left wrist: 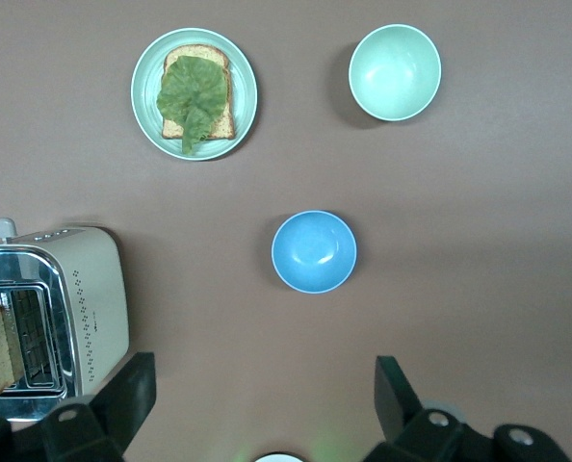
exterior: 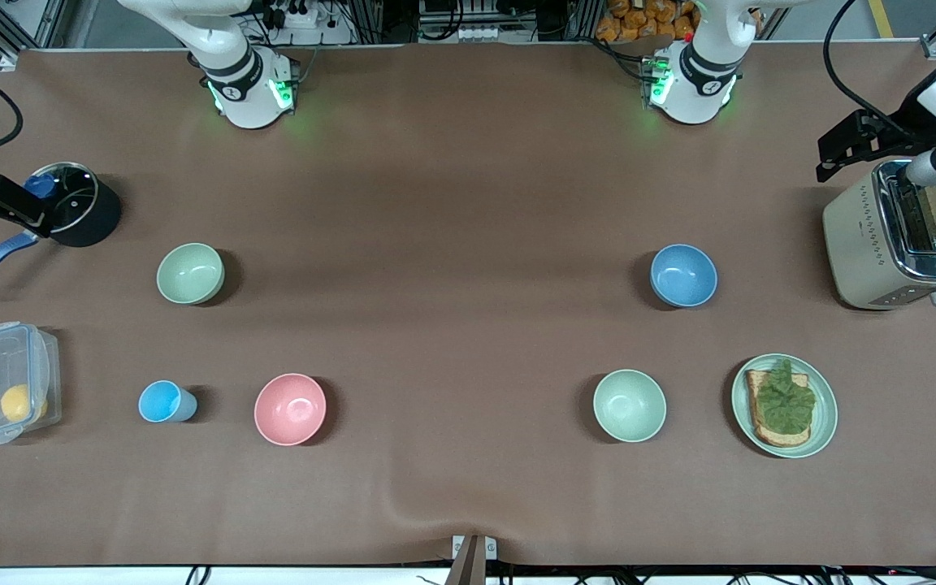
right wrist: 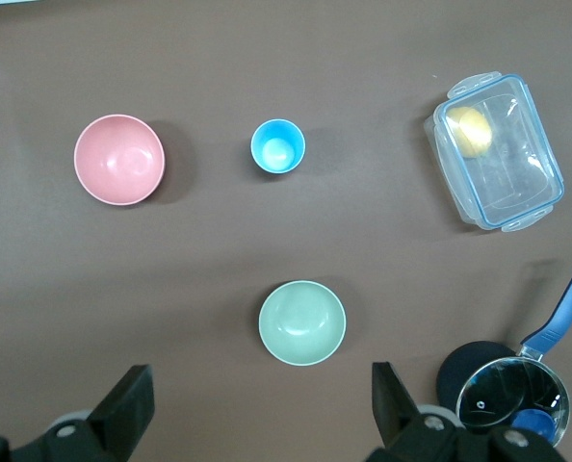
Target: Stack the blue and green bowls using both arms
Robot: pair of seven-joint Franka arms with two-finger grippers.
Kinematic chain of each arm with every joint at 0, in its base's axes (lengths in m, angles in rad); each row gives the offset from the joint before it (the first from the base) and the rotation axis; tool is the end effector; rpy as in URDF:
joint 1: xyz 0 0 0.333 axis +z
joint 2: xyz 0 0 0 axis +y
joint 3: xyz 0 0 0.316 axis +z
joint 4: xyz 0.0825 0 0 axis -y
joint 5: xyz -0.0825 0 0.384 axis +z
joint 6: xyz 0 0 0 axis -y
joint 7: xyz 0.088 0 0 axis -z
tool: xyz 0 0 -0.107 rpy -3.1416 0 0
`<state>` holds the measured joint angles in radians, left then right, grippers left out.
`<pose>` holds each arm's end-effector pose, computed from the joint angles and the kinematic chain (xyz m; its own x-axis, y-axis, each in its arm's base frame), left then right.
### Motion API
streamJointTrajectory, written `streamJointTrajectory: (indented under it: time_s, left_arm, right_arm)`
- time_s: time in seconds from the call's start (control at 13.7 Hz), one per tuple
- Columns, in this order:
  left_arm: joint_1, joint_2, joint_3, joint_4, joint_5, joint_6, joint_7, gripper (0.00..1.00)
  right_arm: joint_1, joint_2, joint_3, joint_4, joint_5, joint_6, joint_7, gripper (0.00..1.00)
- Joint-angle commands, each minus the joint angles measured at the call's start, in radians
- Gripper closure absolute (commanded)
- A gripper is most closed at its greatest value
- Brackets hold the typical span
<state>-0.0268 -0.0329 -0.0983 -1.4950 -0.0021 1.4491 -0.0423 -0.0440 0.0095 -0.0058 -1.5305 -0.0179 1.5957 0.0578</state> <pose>0.5272 -0.0676 0.6670 0.9965 -0.0829 -0.0131 -0.0829 -0.9966 -0.0017 0.5598 -0.0298 0.6406 0.9927 -0.1069 0.0566 -0.1078 -0.9941 0.0147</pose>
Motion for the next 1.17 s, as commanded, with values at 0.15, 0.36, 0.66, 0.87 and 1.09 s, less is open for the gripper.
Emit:
streamJointTrajectory:
  time_s: [0.15,0.36,0.66,0.87,1.09]
  left_arm:
    - [0.002,-0.002,-0.001,0.004,0.010,-0.006,-0.013,0.00]
    - [0.001,0.002,-0.001,0.004,0.011,-0.006,-0.014,0.00]
    - [0.008,0.030,-0.003,0.001,-0.007,-0.006,-0.045,0.00]
    - [-0.007,0.146,-0.007,-0.001,-0.009,0.036,-0.048,0.00]
    - [-0.010,0.249,-0.015,-0.036,-0.009,0.100,-0.051,0.00]
  right_arm:
    - [-0.016,0.007,0.012,0.016,-0.011,-0.014,0.013,0.00]
    - [-0.020,0.007,0.012,0.015,-0.011,-0.014,0.013,0.00]
    - [-0.016,0.024,0.014,0.013,-0.011,-0.014,0.013,0.00]
    - [-0.022,0.076,0.014,0.018,-0.013,-0.013,0.004,0.00]
    - [-0.004,0.079,0.015,0.015,-0.017,-0.011,0.008,0.00]
